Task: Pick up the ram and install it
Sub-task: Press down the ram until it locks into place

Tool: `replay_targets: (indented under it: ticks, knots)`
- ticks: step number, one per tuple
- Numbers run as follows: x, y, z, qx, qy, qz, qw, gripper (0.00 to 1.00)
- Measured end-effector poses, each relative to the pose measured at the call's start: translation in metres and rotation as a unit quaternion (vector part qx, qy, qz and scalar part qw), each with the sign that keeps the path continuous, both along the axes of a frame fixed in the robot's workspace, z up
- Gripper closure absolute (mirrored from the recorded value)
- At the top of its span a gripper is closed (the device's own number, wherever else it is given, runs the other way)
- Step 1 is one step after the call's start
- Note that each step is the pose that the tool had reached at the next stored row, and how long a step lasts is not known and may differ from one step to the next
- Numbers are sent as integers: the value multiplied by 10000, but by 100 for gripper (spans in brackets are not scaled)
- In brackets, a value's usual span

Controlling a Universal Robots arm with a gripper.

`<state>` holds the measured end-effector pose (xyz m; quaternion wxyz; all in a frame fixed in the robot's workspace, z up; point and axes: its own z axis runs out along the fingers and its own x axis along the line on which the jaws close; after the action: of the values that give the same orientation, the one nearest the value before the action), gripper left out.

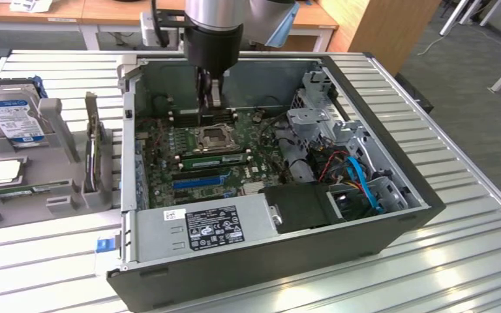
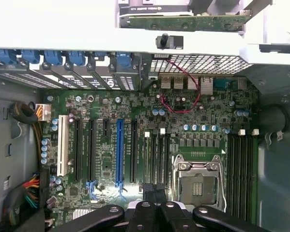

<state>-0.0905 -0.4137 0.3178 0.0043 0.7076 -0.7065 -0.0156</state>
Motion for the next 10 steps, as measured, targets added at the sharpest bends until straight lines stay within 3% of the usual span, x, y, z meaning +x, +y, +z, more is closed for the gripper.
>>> replay_targets:
  ticks: [10]
  knots:
    - [0, 0, 108, 0, 0, 0, 10000, 90]
